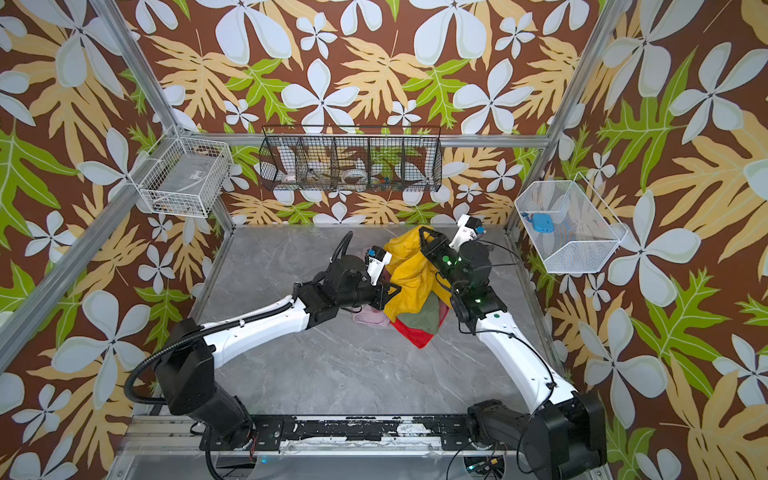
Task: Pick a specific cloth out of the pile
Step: 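Carry the yellow shirt toward the left gripper and grasp it with the left gripper, then pull the yellow shirt from the pile with the left gripper while the right releases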
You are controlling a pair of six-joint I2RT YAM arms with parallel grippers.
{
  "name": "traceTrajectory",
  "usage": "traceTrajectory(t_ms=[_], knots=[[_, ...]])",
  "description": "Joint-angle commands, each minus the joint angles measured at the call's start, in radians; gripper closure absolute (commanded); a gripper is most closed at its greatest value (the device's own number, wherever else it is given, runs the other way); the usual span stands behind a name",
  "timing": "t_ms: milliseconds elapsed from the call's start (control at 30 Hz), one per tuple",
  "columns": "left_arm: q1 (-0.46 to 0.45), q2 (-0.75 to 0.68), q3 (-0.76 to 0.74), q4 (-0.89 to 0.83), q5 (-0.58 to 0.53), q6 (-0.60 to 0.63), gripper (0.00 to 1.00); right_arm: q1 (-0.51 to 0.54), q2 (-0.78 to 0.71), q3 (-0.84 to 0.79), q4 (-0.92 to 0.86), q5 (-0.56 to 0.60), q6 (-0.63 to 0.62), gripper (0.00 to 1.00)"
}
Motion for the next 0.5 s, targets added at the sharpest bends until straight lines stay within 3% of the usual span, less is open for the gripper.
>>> traceTrajectory(t_ms=[0, 100, 267, 467], knots=[[0.0, -0.045, 0.002, 0.039, 0.005, -0.031, 1.0, -0.006, -0.023, 0.021, -0.097, 0.084, -0.097, 0.51], [0.0, -0.084, 0.021, 0.03, -0.014, -0.053, 1.0, -0.025, -0.041, 0.034, -0.189, 0.11, -0.156, 0.32], [0.0, -0.133, 0.094, -0.024, -0.073, -0.058, 1.0, -0.081, -0.064, 0.032, -0.281, 0.111, -0.24, 0.1], [0.0, -0.144, 0.246, -0.145, -0.165, -0.069, 1.0, -0.117, -0.034, 0.057, -0.385, 0.113, -0.394, 0.02]])
